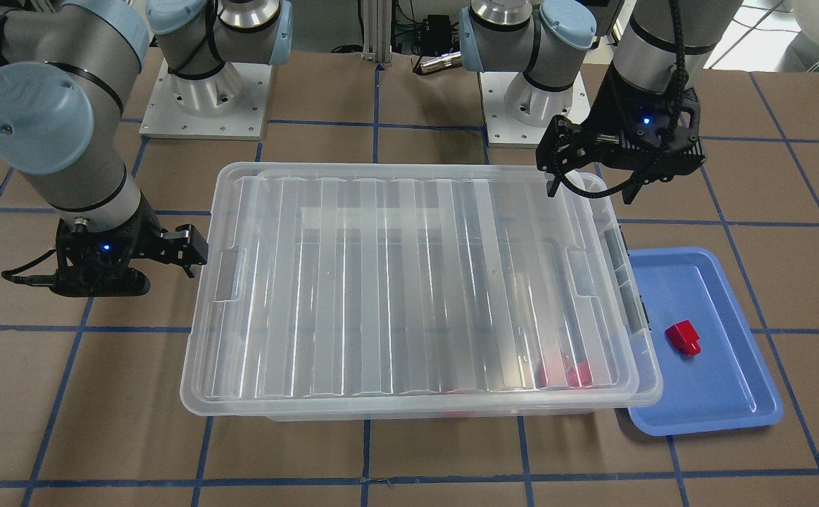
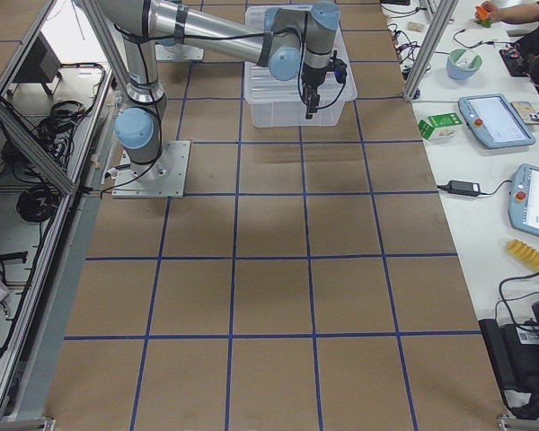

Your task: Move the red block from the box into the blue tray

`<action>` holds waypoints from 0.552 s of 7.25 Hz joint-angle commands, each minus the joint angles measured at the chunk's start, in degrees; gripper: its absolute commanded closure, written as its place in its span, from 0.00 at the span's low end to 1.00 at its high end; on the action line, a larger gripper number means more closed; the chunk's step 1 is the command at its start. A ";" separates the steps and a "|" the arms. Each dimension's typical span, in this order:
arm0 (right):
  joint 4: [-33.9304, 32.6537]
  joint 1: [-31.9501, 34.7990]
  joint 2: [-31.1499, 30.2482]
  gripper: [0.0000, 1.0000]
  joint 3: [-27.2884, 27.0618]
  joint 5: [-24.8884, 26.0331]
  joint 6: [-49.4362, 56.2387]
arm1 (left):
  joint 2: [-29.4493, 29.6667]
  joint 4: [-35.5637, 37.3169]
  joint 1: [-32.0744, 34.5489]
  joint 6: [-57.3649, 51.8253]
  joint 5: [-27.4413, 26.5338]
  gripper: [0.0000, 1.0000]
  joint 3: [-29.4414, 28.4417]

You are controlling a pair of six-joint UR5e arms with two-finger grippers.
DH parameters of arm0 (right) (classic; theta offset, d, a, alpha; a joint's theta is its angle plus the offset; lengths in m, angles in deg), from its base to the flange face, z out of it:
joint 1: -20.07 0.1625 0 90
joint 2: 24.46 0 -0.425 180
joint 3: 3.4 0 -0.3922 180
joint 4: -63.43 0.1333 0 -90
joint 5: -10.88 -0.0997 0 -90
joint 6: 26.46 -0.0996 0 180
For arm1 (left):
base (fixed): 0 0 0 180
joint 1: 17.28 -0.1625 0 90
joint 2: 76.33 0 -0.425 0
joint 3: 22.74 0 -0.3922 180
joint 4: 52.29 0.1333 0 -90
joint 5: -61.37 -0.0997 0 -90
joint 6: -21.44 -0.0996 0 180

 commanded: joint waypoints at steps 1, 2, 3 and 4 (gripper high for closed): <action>7.67 1.07 -5.54 0.00 5.14 -3.11 -1.75 | -0.04 -0.16 -0.02 0.00 -0.02 0.00 -0.26; 10.06 2.55 -7.75 0.00 6.47 -3.40 -6.55 | -0.04 -0.68 -0.28 0.09 0.41 0.00 -0.87; 10.34 4.31 -8.90 0.00 6.05 -3.49 -8.77 | -0.13 -0.77 -0.29 0.09 0.42 0.00 -0.97; 10.43 4.76 -8.91 0.00 5.78 -3.50 -8.80 | -0.30 -0.86 -0.46 0.09 0.50 0.00 -0.97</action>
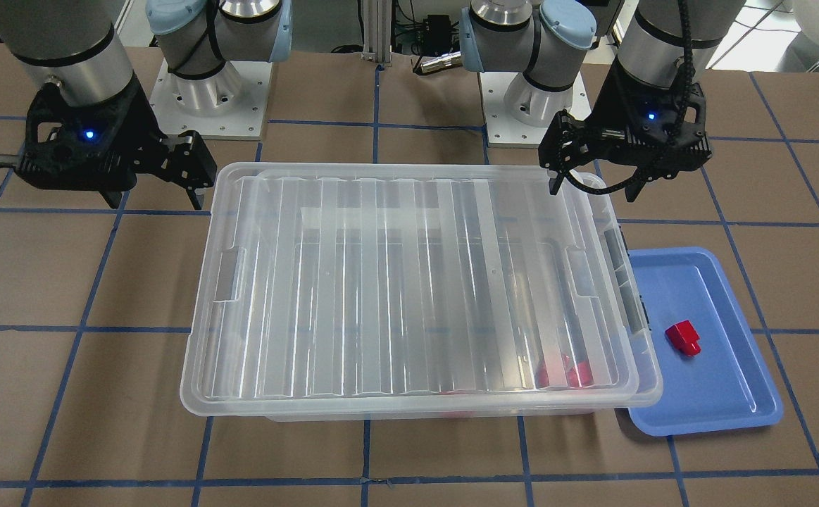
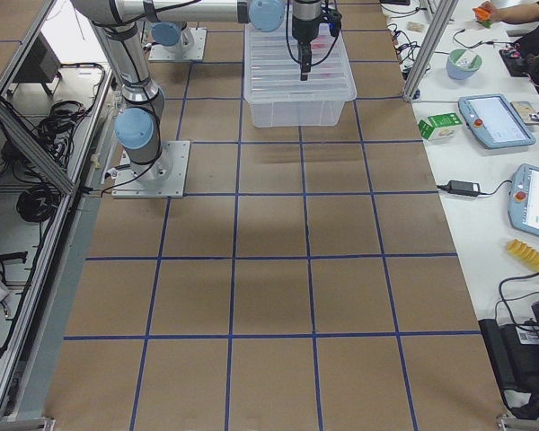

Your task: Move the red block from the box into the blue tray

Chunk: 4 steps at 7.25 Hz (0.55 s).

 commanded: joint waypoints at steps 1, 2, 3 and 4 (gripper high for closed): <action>0.61 1.17 -0.83 0.00 -0.24 -0.19 -1.14 | -0.16 -0.17 -0.16 0.01 0.29 0.00 -0.12; 0.61 1.17 -0.83 0.00 -0.15 -0.28 -1.23 | -0.25 -0.08 -0.16 0.01 -0.14 0.00 -0.12; 0.69 1.17 -0.83 0.00 -0.24 -0.20 -0.88 | -0.25 -0.08 -0.16 0.01 -0.23 0.00 -0.20; 0.69 1.17 -0.83 0.00 -0.24 -0.19 -0.87 | -0.25 -0.08 -0.16 0.01 -0.23 0.00 -0.20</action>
